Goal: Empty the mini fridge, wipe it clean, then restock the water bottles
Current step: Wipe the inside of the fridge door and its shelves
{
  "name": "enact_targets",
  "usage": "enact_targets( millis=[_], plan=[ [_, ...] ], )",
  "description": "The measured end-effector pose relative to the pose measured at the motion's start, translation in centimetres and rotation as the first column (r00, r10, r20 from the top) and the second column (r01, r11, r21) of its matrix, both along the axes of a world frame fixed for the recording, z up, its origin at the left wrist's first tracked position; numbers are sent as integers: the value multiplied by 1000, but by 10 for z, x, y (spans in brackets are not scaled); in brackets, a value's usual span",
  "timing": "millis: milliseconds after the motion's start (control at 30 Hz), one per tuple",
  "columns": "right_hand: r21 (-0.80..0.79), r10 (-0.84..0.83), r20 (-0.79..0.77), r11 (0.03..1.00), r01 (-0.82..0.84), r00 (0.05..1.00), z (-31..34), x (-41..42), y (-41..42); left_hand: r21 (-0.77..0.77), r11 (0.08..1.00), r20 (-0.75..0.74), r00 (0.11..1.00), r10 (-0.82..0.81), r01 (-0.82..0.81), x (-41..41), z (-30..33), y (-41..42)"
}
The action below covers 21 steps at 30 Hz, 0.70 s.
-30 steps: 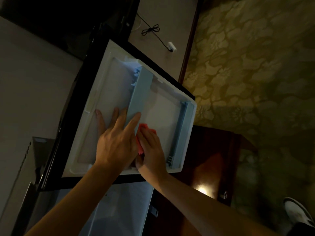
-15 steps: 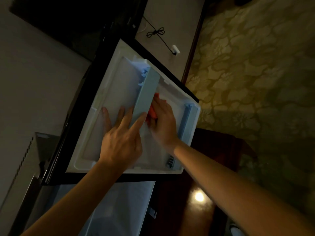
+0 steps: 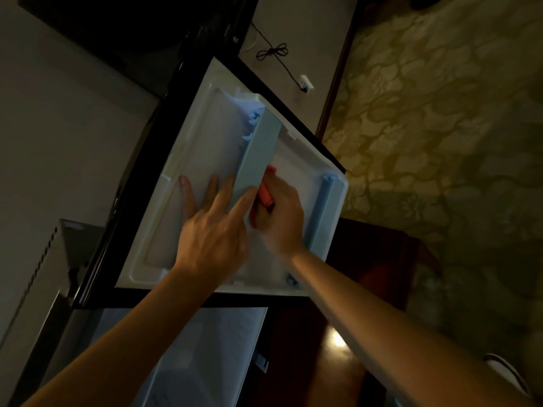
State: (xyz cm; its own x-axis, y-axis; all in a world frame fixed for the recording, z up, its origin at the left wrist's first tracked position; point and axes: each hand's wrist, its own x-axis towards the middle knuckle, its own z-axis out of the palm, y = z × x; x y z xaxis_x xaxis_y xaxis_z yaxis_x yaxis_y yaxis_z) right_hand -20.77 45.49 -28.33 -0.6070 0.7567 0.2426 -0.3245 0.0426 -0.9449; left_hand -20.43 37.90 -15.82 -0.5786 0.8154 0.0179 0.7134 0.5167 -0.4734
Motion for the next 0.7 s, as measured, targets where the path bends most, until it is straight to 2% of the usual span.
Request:
enact_targets(
  millis=[167,267,567,700],
  plan=[
    [20,73,39,997,-73,997,-10,34,-66,-7,1000,2,1000,22,-22,1,1,2],
    [-39,128,58,991,-125,990,-16,45,-81,-24,1000,-10,1000,14,-14,2,1,2],
    [326,41,-26,945,-30,999,-35,35,-74,-23,997,-33,997,-73,73,8,0,-3],
    [254,-79,-92,962,100,993,-30,15,-39,-14,996,-40,995,-93,93,7,0,-2]
  ],
)
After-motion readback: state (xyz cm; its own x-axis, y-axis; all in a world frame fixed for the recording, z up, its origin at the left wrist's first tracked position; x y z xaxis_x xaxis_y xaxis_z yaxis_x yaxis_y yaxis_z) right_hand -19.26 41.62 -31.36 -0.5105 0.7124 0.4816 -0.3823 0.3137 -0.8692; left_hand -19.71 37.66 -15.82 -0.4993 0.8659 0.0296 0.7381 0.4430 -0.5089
